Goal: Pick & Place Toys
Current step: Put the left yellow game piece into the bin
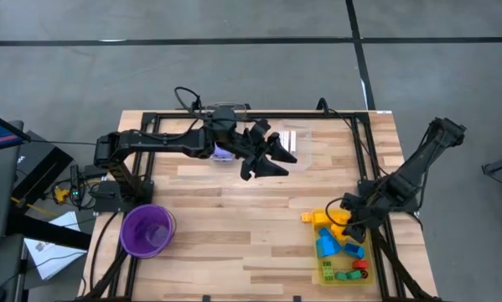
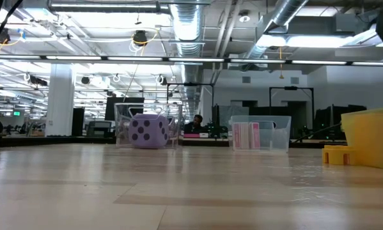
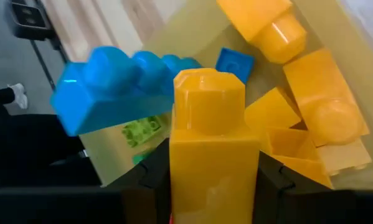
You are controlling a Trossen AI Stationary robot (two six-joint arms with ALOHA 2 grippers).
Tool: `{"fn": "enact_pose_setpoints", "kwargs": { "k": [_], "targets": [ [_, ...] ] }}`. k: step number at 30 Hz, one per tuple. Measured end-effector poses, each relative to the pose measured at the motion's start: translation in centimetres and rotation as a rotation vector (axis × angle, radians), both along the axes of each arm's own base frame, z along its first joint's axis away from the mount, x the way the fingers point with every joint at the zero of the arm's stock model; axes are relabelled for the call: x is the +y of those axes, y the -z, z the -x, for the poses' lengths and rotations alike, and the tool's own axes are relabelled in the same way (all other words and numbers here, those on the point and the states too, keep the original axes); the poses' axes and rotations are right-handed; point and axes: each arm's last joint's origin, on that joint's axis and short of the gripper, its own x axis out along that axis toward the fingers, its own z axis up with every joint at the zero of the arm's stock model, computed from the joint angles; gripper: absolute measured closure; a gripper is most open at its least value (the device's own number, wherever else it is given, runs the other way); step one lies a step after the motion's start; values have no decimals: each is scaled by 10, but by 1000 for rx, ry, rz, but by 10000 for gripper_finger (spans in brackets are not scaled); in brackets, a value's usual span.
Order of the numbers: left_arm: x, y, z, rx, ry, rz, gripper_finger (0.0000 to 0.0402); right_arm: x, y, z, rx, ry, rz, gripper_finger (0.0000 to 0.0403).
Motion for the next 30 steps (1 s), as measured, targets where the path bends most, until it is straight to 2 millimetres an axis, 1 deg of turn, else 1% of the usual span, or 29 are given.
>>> {"fn": "enact_pose_setpoints", "kwargs": {
  "k": [6, 15, 21, 30],
  "targets": [
    [0, 1, 0, 7, 0, 1, 105, 2, 19, -4, -2, -4, -26, 275],
    [-1, 1, 0, 8, 3, 1, 105, 1, 29, -16, 22, -59, 37, 275],
    [-1, 1, -1, 9, 3, 1, 105, 1, 31, -21, 17, -90, 44, 275],
    [-1, 1, -1, 10, 3, 1, 105, 1, 31, -21, 11, -107, 54, 275]
  ]
}}
